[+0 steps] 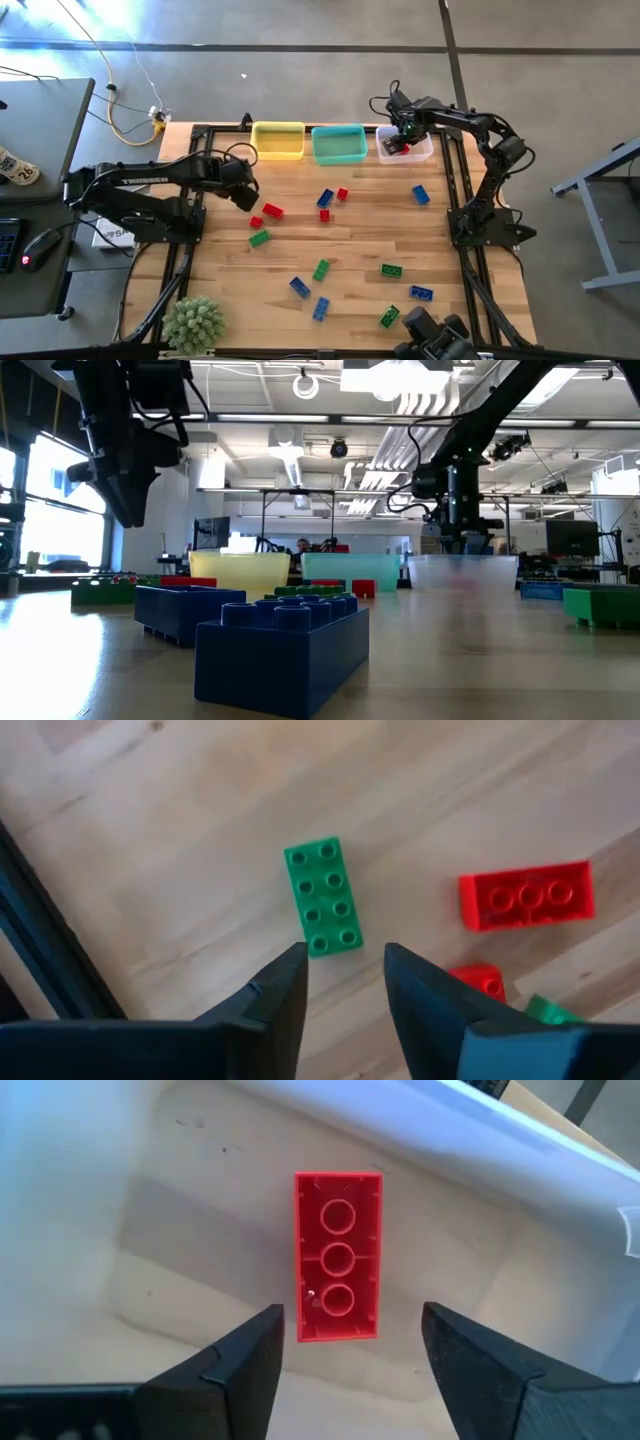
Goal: Sort & place blocks by color
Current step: Put the green game piece into the yellow bin
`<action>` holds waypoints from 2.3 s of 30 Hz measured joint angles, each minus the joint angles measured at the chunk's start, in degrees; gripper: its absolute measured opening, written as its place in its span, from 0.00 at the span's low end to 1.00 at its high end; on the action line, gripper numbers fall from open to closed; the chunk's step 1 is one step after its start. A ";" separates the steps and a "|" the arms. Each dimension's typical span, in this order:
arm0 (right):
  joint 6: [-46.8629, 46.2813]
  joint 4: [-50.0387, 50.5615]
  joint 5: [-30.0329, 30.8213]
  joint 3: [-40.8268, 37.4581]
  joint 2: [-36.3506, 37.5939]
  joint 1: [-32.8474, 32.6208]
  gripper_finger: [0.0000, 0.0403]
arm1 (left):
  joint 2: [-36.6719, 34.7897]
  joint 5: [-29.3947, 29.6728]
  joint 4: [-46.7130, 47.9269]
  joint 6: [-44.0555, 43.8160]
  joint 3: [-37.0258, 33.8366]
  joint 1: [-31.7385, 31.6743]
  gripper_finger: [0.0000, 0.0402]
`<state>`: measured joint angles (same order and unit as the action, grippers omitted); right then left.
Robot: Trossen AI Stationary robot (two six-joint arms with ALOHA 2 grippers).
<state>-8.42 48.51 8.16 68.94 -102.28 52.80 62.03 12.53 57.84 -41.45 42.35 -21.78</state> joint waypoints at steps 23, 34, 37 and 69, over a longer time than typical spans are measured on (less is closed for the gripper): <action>3.68 13.11 0.00 25.94 0.07 -1.02 0.53 | 15.29 -6.66 -3.27 -4.87 0.00 -7.69 0.60; 4.41 13.23 0.02 30.63 0.07 -2.74 0.53 | 21.90 -7.37 -5.97 -3.37 0.00 -9.03 0.60; 4.41 13.47 0.02 30.63 0.07 -3.25 0.53 | 24.12 -7.36 -7.40 -3.37 -0.02 -9.03 0.60; -3.61 17.12 -11.28 30.63 0.07 -21.15 0.53 | 21.18 -7.50 -9.88 13.51 -0.20 -10.97 0.28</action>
<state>-12.03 65.63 -3.11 99.57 -102.21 31.64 83.21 5.03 47.96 -27.95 42.15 -32.76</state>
